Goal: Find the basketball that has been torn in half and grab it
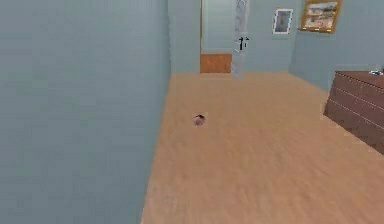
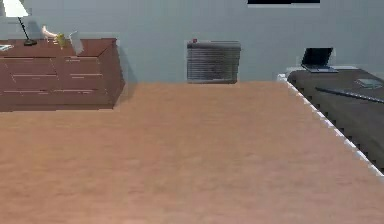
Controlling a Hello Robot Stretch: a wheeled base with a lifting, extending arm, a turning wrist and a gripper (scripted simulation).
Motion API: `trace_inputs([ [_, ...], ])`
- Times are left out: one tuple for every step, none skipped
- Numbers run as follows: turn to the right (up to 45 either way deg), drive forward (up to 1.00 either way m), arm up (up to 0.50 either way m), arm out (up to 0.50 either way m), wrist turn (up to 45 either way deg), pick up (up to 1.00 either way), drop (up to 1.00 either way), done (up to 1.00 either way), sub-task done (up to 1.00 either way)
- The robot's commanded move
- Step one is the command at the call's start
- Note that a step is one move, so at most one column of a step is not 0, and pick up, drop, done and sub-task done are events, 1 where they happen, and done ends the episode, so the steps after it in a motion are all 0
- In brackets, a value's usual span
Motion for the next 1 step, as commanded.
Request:
trace_inputs([
  [0.0,1.0,0.0,0.0,0.0,0.0,0.0,0.0,0.0],
])
